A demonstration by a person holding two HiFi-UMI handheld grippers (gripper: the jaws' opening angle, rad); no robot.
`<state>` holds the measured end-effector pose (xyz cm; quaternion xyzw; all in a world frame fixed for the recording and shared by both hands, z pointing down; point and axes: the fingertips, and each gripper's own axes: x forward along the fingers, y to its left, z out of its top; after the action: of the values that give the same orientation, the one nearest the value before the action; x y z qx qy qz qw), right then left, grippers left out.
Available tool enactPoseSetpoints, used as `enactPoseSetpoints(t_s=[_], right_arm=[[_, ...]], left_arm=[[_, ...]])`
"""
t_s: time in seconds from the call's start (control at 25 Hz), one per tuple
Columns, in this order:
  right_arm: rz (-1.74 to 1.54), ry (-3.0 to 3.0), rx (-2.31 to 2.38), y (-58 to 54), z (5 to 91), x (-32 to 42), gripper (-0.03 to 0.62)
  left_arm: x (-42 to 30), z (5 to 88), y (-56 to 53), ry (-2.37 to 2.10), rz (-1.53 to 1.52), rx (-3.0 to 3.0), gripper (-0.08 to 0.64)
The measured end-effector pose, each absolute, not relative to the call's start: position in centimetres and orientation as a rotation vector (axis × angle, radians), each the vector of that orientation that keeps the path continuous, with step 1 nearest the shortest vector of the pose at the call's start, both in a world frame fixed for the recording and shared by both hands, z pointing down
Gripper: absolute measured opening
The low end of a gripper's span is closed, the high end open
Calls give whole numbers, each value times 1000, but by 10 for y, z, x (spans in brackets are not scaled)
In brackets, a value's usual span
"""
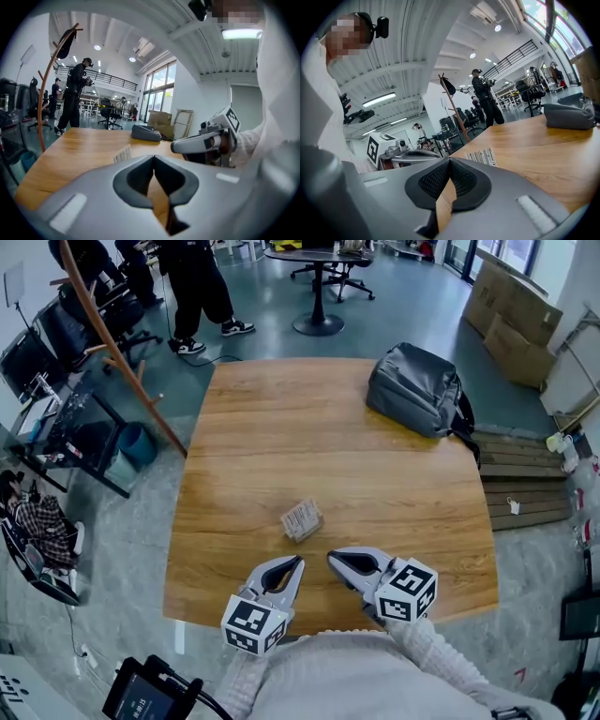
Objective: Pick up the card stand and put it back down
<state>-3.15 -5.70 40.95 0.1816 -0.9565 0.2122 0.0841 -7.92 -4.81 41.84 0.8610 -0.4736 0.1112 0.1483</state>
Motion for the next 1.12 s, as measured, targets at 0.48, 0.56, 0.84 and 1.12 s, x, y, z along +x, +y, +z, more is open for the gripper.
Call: enactPoseSetpoints(t_s=[0.48, 0.56, 0.84, 1.12], right_arm=[[591, -2797, 527, -43, 417, -44, -5], [586, -2789, 519, -41, 419, -45, -5], [572, -2790, 499, -40, 420, -46, -5], [564, -2766, 493, -38, 428, -47, -5]], left_arm=[[-77, 429, -42, -1309, 322, 2393, 8], [-77, 431, -42, -1306, 335, 2390, 8], [-69, 437, -39, -1276, 409, 2416, 9], [-68, 437, -40, -1253, 351, 2416, 9]])
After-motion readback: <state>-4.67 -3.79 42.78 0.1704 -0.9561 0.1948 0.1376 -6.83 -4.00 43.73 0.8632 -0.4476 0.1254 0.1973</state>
